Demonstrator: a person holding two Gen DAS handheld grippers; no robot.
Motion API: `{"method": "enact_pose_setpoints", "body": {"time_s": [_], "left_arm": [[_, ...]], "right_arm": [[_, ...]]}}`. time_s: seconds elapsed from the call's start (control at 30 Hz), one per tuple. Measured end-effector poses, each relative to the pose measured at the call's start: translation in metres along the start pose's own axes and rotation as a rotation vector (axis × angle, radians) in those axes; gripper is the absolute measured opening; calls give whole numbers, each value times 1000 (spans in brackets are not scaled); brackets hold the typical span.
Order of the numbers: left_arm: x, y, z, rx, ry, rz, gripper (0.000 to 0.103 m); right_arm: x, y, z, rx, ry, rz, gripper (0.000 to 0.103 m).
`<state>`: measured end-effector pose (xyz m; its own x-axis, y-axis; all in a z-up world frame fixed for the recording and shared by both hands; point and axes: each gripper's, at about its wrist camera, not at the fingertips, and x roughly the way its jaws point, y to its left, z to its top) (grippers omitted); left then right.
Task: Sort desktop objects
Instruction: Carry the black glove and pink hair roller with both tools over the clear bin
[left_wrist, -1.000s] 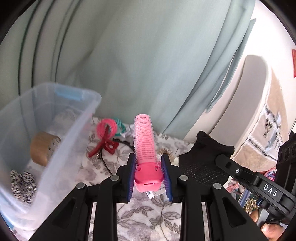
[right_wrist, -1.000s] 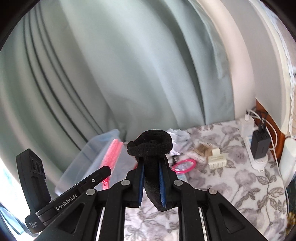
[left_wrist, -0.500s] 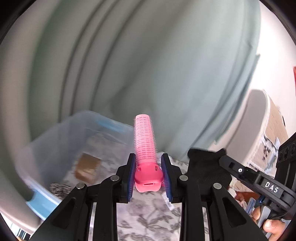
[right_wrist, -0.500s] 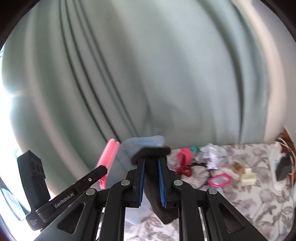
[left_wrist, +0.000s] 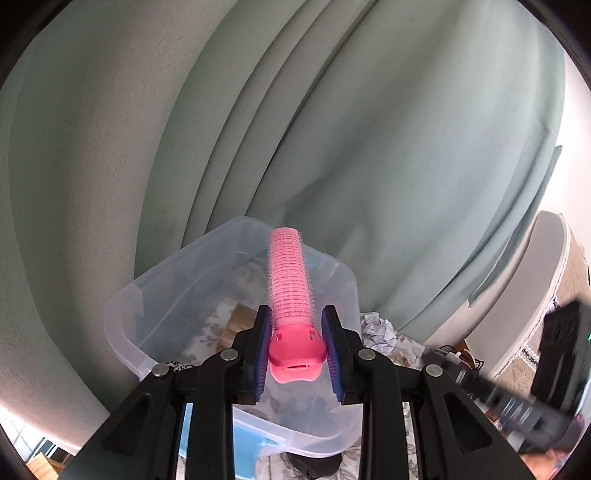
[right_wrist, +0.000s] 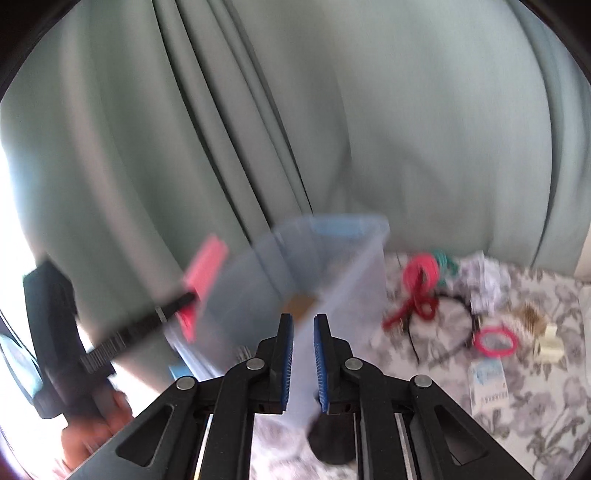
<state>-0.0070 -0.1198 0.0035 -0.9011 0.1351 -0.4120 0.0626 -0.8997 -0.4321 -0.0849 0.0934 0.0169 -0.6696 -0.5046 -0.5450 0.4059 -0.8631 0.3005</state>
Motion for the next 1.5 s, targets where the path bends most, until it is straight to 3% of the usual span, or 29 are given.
{"method": "enact_pose_setpoints", "body": {"time_s": [0.07,0.2,0.23,0.5,0.53,0.6,0.67,0.9,1.03,1.27,1.37,1.5], "left_arm": [[4,3,0,-4,7,-3,28],[12,7,0,-11,26,-9,28],[13,7,0,-11,30,-10,28],[9,14,1,-24,31,2,28],[10,15,1,-25,32,3,28],[6,18,0,-24,36,3,28],[8,21,0,-24,39,2,28],[10,23,-2,-22,48,-9,28],[9,23,-1,-18,44,-10,28],[0,18,4,5,18,-6,28],[-5,17,6,15,5,-4,28],[-13,16,10,28,-14,9,29]], "right_arm": [[16,-12,-20,13,74,-29,16],[56,-29,-54,57,231,-51,47],[63,-30,-59,60,254,-59,48],[97,-43,-86,129,377,-104,45],[97,-43,-88,148,380,-93,35],[96,-45,-91,173,382,-83,24],[91,-46,-89,189,369,-73,15],[49,-48,-66,224,252,-61,13],[10,-45,-34,225,98,-73,13],[-38,0,19,106,-151,-20,13],[-40,22,32,56,-185,26,13],[-28,48,38,7,-166,65,13]]}}
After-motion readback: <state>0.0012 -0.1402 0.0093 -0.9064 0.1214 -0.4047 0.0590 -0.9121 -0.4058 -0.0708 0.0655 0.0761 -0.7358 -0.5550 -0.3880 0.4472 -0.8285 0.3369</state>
